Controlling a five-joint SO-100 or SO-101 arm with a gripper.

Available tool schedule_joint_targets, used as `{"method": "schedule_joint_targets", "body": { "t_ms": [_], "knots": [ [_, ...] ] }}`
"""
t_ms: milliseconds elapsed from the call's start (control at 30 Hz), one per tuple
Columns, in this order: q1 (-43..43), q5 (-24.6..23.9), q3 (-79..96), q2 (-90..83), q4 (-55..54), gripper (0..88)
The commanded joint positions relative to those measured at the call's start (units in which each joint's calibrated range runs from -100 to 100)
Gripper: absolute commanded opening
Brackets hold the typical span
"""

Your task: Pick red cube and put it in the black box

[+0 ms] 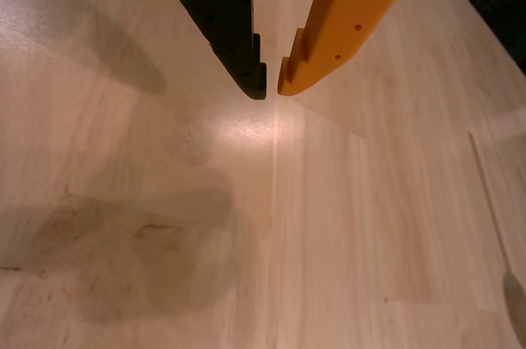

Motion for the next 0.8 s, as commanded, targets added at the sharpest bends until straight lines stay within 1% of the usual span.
{"method": "schedule_joint_targets", "body": {
  "t_ms": [0,767],
  "knots": [
    [0.4,0.3,-0.1,-0.8,0.2,0.9],
    [0.2,0.3,0.0,-1.1,0.2,0.9]
  ]
}}
